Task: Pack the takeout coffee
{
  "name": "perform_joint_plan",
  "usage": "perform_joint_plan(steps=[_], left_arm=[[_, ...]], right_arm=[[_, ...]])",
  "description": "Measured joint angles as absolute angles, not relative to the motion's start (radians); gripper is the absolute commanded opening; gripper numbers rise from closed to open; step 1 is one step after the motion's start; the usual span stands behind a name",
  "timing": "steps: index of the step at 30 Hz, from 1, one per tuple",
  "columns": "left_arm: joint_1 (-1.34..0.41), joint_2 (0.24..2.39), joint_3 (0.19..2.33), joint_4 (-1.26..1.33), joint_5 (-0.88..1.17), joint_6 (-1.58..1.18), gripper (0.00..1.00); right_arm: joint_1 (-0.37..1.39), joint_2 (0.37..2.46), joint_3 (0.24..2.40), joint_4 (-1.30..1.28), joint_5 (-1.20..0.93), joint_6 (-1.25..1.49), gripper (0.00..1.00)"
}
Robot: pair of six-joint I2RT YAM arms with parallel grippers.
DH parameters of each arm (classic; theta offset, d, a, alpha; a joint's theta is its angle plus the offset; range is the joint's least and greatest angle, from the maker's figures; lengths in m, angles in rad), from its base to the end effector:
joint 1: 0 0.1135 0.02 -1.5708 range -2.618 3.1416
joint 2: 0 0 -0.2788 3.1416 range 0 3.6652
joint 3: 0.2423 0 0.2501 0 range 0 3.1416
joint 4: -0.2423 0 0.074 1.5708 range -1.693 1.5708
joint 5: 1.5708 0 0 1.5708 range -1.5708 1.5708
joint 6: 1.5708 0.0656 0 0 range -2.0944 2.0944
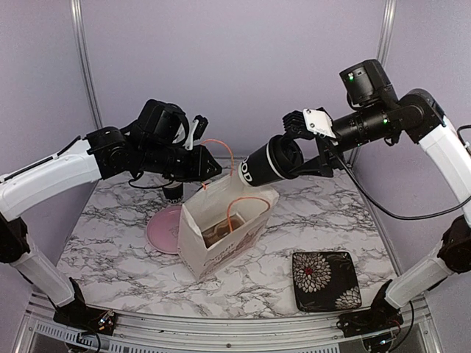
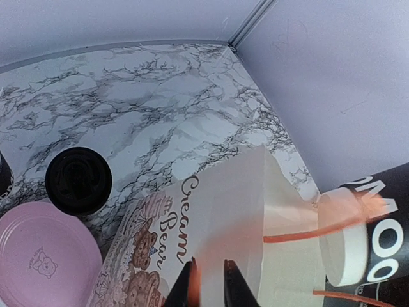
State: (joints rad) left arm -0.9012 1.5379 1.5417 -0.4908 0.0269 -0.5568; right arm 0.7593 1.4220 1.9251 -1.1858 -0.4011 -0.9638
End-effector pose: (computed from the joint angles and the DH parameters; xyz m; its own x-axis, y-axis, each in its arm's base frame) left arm 0.2324 -0.2965 0.3878 -0.6686 -0.0065 -0.7436 0.5244 0.7048 -0.4777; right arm 0.1758 0.2022 0.4741 0.4400 -0.6249 -0.6449 -0.8627 -0.0948 -0.4968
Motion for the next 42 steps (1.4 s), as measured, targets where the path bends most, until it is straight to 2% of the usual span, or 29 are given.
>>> perform_joint_plan(steps=[5,10,16,24,28,33,42], left_arm=[[-0.901,1.493,1.539,-0.491,0.026,-0.533,0.45],[-0.908,1.401,1.524,-0.5,0.046,-0.483,0.55],[-0.935,1.318,1.52,-0.542,0.027,-0.419,0.58],[-0.859,1.223,1.436,-0.56,-0.197,-0.394,0.58],[-0.818,1.289,1.414,-0.558,-0.221,-0.36,0.59],[-0.817,1.424,1.36,-0.532,-0.217,-0.304,0.59],[-0.817,1.623,1.332,-0.473,-0.098,-0.243,0.55]], right_arm=[[0.787,1.449,1.919,-1.182,-0.356,-0.989,0.73],[0.863,1.477,1.887,-1.177,-0.295,-1.016,0.73],[0.941,1.515,1.861,-1.174,-0.204,-1.033,0.73],[1.043,1.524,1.827,-1.177,-0.074,-1.07,0.72],[1.1,1.498,1.76,-1.179,-0.023,-1.077,0.72],[1.184,1.41,1.576,-1.177,0.04,-1.086,0.72],[1.335,1.328,1.416,-1.123,0.162,-1.066,0.72]])
